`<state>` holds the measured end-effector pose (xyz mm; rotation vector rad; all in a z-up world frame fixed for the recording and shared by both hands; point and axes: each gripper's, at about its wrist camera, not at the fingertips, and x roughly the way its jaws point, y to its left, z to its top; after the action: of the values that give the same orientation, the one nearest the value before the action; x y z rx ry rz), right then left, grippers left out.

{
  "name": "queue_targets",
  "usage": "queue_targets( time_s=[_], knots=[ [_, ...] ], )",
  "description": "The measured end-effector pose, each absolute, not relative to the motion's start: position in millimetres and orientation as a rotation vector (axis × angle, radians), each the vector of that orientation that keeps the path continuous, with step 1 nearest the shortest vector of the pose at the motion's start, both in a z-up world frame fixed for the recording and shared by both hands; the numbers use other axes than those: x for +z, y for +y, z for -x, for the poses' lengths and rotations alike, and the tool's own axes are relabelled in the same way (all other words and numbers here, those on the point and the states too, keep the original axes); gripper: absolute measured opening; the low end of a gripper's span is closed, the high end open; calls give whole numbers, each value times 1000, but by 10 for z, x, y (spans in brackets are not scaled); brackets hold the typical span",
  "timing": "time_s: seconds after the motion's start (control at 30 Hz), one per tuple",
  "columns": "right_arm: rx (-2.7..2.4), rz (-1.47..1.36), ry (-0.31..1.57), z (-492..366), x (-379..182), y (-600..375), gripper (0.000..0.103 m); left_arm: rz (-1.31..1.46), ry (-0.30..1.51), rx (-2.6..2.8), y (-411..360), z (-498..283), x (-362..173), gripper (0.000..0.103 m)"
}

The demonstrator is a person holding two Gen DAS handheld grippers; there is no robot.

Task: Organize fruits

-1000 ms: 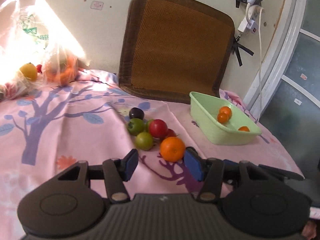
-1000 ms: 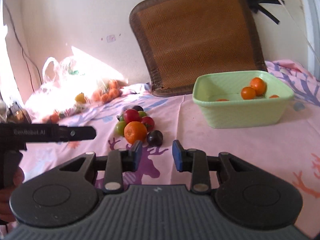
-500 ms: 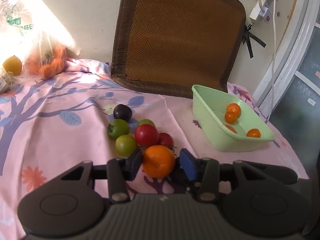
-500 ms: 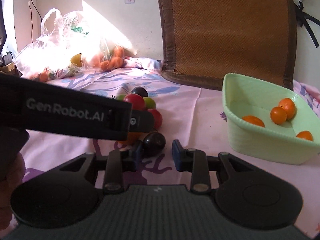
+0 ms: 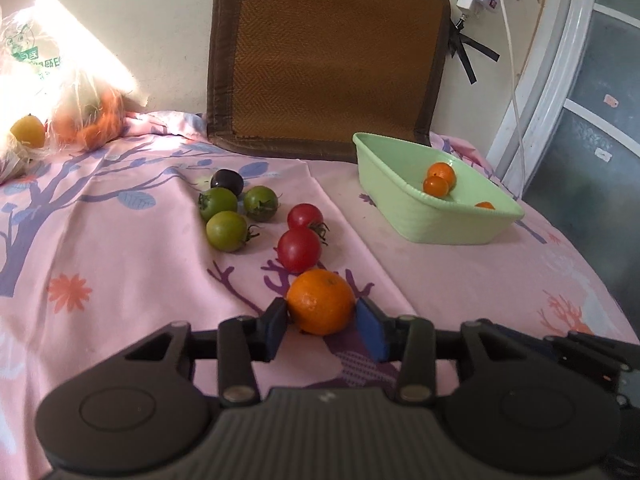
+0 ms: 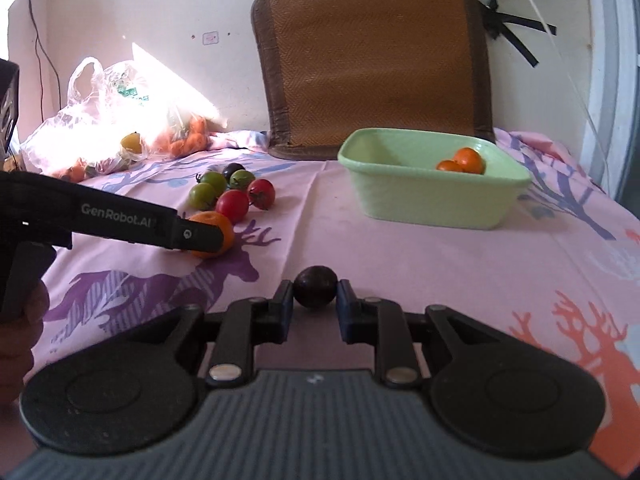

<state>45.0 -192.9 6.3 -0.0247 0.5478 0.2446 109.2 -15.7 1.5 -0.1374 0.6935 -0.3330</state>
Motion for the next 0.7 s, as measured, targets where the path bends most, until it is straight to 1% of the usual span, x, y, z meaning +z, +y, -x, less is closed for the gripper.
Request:
queue_targets(
  time_s=[0.17,0.27,0.4,0.7],
  knots=[
    [231,-12,567,-457,33,-1993,26,110,676,-321,-228,-1084,-5,38],
    [215,-3,550,-382,34,-1989,26,140,691,-390,-260,-968,27,38],
    [177,-30,536,-279,56,-2091,26,113,683,-483,-457,-743,64,38],
    [116,-71,495,86,69,-2315,26,-35,660,-540,-847,-368,-13,38]
  ],
)
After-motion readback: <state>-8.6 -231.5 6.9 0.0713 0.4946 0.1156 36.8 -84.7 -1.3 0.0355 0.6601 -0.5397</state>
